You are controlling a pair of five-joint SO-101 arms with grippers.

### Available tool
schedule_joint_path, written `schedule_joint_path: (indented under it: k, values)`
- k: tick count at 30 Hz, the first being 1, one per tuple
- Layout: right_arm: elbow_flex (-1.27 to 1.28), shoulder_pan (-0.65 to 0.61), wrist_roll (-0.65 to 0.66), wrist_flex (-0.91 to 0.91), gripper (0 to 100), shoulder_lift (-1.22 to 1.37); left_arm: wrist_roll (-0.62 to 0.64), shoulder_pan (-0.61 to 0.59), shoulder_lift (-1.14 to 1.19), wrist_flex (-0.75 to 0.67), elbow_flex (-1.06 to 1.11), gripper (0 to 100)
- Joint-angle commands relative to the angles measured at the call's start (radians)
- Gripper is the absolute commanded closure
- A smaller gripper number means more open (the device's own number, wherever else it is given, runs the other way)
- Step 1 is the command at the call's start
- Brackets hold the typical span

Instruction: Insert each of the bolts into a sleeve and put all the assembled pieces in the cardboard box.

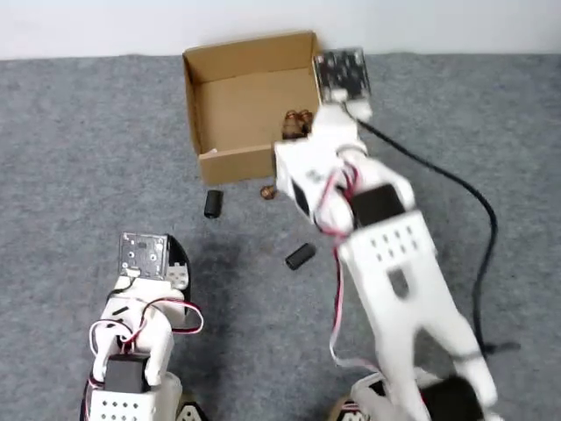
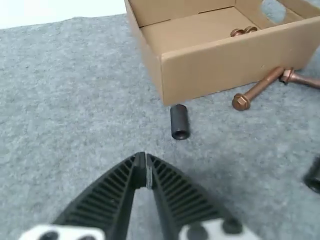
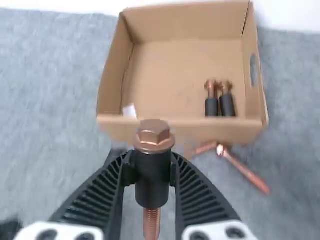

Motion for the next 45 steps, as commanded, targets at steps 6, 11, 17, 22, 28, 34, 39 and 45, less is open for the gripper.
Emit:
schedule_joint_path:
  k: [6, 11, 17, 22, 28, 34, 39, 45]
  values:
    - [-0.391, 0.065, -0.005, -0.162, 99.0, 0.366, -0.005, 0.0, -0.005, 0.13, -0.005, 100]
    - [-0.574, 0.071, 0.064, -0.257, 99.0, 0.588, -0.003, 0.002, -0.003, 0.135, -0.005, 100]
    - [-0.73, 0.065, 0.155, -0.371, 99.0, 0.834, -0.003, -0.005, -0.003, 0.149, -0.005, 100]
    - [-0.818, 0.065, 0.173, -0.367, 99.0, 0.98, -0.009, -0.005, -0.003, 0.155, -0.005, 100]
    - [-0.833, 0.056, 0.273, -0.305, 98.8, 1.058, -0.009, -0.005, -0.003, 0.155, -0.005, 100]
    - [-0.833, 0.047, 0.275, -0.225, 83.8, 1.073, -0.009, -0.005, -0.003, 0.155, -0.005, 100]
    - [-0.859, 0.033, 0.27, -0.139, 85.3, 1.041, -0.009, -0.006, -0.003, 0.157, -0.005, 100]
    - [-0.902, 0.031, 0.267, 0.047, 99.5, 0.949, -0.009, -0.006, -0.003, 0.157, -0.005, 100]
